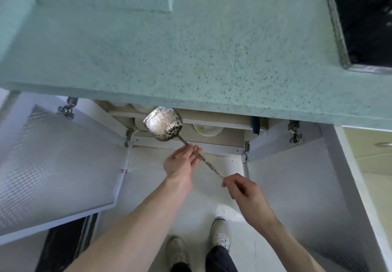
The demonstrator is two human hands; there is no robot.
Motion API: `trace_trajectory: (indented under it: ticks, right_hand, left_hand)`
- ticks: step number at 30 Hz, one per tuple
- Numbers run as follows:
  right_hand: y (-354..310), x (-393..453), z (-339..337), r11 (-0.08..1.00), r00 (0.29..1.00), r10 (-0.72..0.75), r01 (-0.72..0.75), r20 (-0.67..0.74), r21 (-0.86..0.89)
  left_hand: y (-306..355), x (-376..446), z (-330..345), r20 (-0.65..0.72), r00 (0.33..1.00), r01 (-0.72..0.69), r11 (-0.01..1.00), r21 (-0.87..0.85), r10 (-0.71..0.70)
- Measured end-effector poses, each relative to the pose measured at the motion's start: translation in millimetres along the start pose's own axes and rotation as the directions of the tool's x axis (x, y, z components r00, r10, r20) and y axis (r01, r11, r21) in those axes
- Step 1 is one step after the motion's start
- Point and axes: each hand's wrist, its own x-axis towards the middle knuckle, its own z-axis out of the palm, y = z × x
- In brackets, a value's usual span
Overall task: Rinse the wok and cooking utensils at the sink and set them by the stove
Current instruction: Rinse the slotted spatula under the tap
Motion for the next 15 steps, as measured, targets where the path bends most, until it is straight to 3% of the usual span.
trace_trajectory:
  ticks: [8, 15]
  right_hand:
    - [-107.0, -96.6, -18.6, 1.000, 0.995, 0.027, -0.028, 0.092, 0.012]
    - [-195.5, -169.6, -48.1, 1.000, 0.994, -0.021, 0.021, 0.104, 0.001]
  left_hand:
    - [74.0, -121.0, -48.8, 0.028, 0.992, 0.126, 0.991, -0.038, -0.125]
    - [131.0, -232.5, -67.5, 0.103, 0.995, -0.010, 0.997, -0.072, 0.017]
